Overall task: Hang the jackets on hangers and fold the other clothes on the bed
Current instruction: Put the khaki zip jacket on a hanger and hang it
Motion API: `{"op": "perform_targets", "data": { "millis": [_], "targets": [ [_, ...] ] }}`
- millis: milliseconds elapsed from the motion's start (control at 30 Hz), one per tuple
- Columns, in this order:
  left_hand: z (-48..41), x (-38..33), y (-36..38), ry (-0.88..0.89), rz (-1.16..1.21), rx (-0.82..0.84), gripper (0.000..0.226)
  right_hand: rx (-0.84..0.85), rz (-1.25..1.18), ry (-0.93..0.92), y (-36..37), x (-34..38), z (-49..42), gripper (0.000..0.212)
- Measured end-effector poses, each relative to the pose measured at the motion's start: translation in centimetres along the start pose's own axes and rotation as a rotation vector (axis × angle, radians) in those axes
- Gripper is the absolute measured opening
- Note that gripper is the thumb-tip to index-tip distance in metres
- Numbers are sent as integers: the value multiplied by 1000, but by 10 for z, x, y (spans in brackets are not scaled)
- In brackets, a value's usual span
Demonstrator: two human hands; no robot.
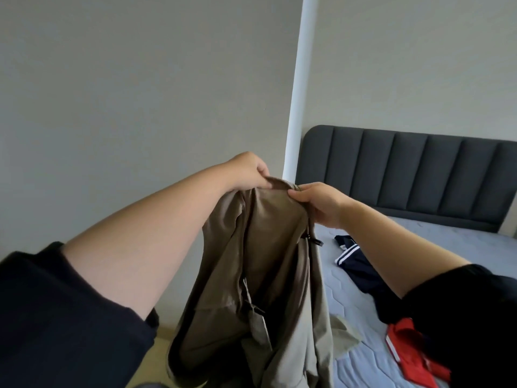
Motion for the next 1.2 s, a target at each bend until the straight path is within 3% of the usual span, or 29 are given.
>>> {"op": "perform_targets", "data": {
  "millis": [133,233,333,400,500,667,867,933,1000,1100,1200],
  "targets": [
    [5,43,19,-155,-271,200,14,-158,-190,-81,-14,1,6,19],
    [8,74,27,-236,-271,187,13,-261,-331,-109,-33,-3,11,17],
    [8,93,30,-310,348,62,13,-222,-322,-54,-45,-13,12,17],
    [5,89,31,-293,768,-35,16,-205,-131,21,-52,-21,11,17],
    [-3,64,31,-199,955,-60,17,-123,188,102,-48,-30,9,20],
    [-7,19,47,-94,857,174,9,26,180,109,-20,-26,4,25],
    [-11,38,48,-58,23,-242,16,-99,-98,91,-23,-19,-5,23],
    [-2,39,56,15,-68,-320,21,-193,-187,79,-29,-16,-6,19],
    [5,40,63,37,-10,-334,12,-302,-231,83,-39,-13,-3,19],
    [7,43,96,-10,145,-35,34,-404,-274,58,-50,-7,4,17],
    [10,47,140,-76,81,234,38,-450,-311,15,-56,-3,6,15]
  ]
}}
Point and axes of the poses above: each hand's wrist, its own z-axis away from the middle knuckle, its own y-axis out of the palm, x = y × z, the point moved 6 cm from there along -z, towards the middle knuckle, and after that the axes turned 3 degrees about x, right-handed, at the moved point
